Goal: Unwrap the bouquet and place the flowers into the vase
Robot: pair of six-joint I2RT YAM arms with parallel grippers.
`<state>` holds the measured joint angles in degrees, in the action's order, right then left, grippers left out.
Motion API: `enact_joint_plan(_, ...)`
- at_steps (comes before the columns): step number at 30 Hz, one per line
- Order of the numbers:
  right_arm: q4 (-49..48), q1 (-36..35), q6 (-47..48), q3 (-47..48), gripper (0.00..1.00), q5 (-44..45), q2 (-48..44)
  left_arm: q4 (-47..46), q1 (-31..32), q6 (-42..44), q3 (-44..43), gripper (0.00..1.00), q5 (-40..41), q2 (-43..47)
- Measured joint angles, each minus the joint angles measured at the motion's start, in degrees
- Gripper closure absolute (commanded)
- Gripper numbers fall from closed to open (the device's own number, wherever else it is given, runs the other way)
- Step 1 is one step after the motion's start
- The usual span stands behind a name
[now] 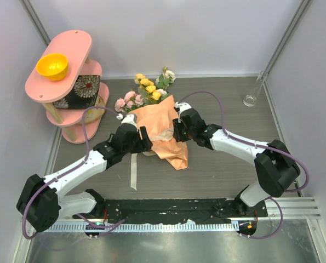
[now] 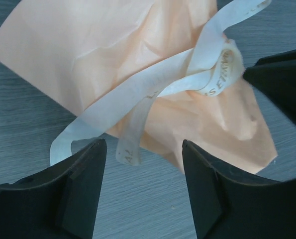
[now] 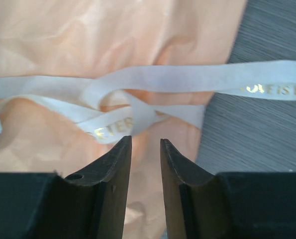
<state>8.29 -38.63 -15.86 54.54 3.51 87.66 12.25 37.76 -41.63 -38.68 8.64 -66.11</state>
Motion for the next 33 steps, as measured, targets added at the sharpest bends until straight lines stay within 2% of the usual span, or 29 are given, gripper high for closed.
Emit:
enact_joint_plan(3, 0.92, -2.56, 0.81, 2.60, 0.64, 0.17, 0.92, 2.23, -0.02, 1.60, -4.15, 0.31, -1.05, -0.81)
enact_joint_plan(10, 1.03, -3.91, -7.56, 3.52, 0.66, 0.17, 1.20, 6.99, -0.63, 8.20, -18.95, 0.44, -5.75, -12.52)
enact_joint_plan(17, -2.27, -4.02, -21.16, 0.28, 0.64, -1.22, 1.25, 10.54, -2.27, 12.24, -21.09, 0.40, -11.02, -21.81)
enact_joint_plan(19, -2.40, -4.02, -23.23, 0.22, 0.62, -1.38, 1.27, 10.80, -2.43, 12.50, -21.14, 0.45, -11.82, -22.14)
enact_joint_plan(23, -4.15, -4.02, -25.55, -0.17, 0.60, -1.73, 1.27, 10.71, -2.43, 13.11, -22.32, 0.61, -13.16, -22.93)
enact_joint_plan(24, -4.57, -4.02, -26.08, -0.28, 0.60, -1.90, 1.38, 10.54, -2.43, 13.22, -22.43, 0.68, -13.35, -23.12)
enact_joint_plan(26, -5.31, -4.04, -26.60, -0.31, 0.59, -2.14, 1.95, 10.56, -2.43, 13.49, -22.43, 0.75, -13.86, -23.32)
enact_joint_plan(27, -5.62, -4.04, -26.77, -0.31, 0.59, -2.16, 2.36, 10.58, -2.43, 13.57, -22.43, 0.83, -14.05, -23.39)
enact_joint_plan(33, -5.95, -4.04, -27.47, -0.35, 0.59, -1.51, 3.65, 10.49, -2.43, 13.53, -22.38, 0.94, -14.84, -23.34)
